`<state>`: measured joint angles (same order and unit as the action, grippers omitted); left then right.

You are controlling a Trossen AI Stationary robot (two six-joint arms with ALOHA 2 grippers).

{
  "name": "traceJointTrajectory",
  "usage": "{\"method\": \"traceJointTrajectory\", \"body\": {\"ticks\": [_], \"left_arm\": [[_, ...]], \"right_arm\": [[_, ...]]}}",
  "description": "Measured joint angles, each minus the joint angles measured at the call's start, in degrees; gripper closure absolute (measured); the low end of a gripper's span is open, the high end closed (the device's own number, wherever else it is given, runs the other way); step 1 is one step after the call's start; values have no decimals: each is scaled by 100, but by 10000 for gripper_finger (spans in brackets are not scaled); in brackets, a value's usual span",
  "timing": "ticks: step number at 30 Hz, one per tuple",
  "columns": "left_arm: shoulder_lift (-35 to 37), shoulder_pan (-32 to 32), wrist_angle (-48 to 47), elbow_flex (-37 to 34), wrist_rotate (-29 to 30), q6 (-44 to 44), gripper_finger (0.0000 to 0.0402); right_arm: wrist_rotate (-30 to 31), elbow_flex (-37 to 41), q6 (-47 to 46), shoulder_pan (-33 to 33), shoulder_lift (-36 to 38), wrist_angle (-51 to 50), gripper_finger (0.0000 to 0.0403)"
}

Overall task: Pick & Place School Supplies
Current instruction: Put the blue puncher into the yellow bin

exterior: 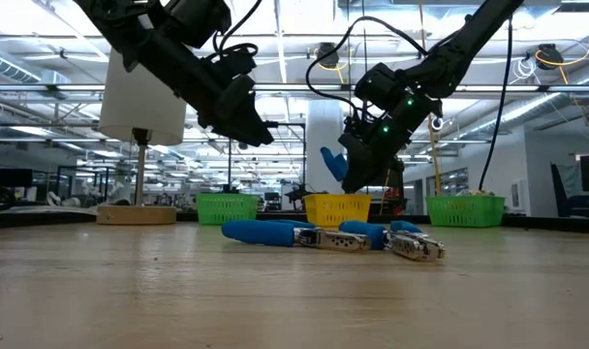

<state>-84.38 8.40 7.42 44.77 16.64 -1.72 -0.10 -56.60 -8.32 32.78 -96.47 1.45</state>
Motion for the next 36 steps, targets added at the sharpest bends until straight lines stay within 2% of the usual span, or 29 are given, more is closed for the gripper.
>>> {"method": "traceJointTrajectory", "body": {"ticks": [13, 25, 36], "left_arm": [[0, 0, -30, 0, 0, -2, 117], [0, 0, -71, 0, 0, -23, 117], [0, 0, -186, 0, -7, -33, 117]], "right_arm": [[3, 2, -2, -27, 0, -6, 312], [2, 2, 87, -27, 0, 42, 281], [-153, 2, 89, -27, 10, 475, 287]]}}
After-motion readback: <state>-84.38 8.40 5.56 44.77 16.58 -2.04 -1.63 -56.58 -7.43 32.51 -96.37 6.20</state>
